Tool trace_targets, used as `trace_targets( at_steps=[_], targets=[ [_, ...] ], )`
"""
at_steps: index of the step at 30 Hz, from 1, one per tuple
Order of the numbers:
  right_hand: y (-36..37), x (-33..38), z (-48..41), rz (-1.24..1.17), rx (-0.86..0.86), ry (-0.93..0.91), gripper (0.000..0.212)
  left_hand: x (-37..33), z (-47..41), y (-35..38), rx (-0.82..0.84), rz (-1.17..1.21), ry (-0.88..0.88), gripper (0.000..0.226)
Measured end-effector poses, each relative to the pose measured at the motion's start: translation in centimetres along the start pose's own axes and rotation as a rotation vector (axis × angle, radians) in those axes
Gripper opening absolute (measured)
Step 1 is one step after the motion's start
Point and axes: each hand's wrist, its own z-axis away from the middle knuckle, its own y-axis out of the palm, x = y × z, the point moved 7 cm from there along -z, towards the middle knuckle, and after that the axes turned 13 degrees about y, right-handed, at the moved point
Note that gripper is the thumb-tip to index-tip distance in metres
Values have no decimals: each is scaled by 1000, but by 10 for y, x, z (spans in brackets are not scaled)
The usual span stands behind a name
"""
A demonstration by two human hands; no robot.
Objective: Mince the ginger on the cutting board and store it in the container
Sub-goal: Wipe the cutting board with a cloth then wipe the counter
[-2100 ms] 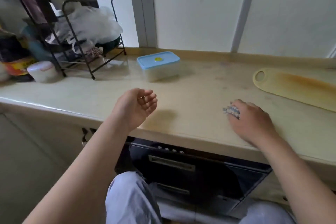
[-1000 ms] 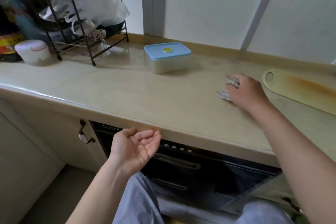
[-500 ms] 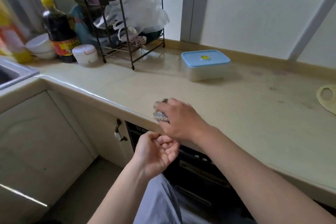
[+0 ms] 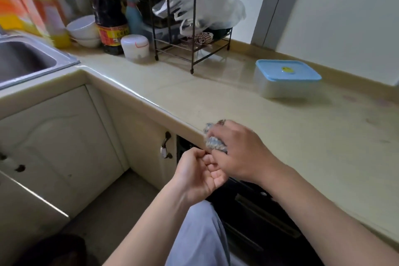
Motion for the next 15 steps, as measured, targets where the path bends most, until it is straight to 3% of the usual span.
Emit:
trace_targets(
  at_steps=[2,5,7,12,15],
  targets=[
    [24,40,8,49,122,-132,38,-13,7,-9,4,74,40,28],
    [59,76,4,65,228,-195,32,-38,13,-48,-103,116,80,42],
    [88,97,-5,68,276,-216,33,-61,19,-81,-175,102,148,38],
    [185,174,-14,33,419,-299,58,-107,47,-190,-354,101,262,54],
    [244,227,-9,-141,551,-318,42,-128,72,-278,-557,117,352,41]
  ],
)
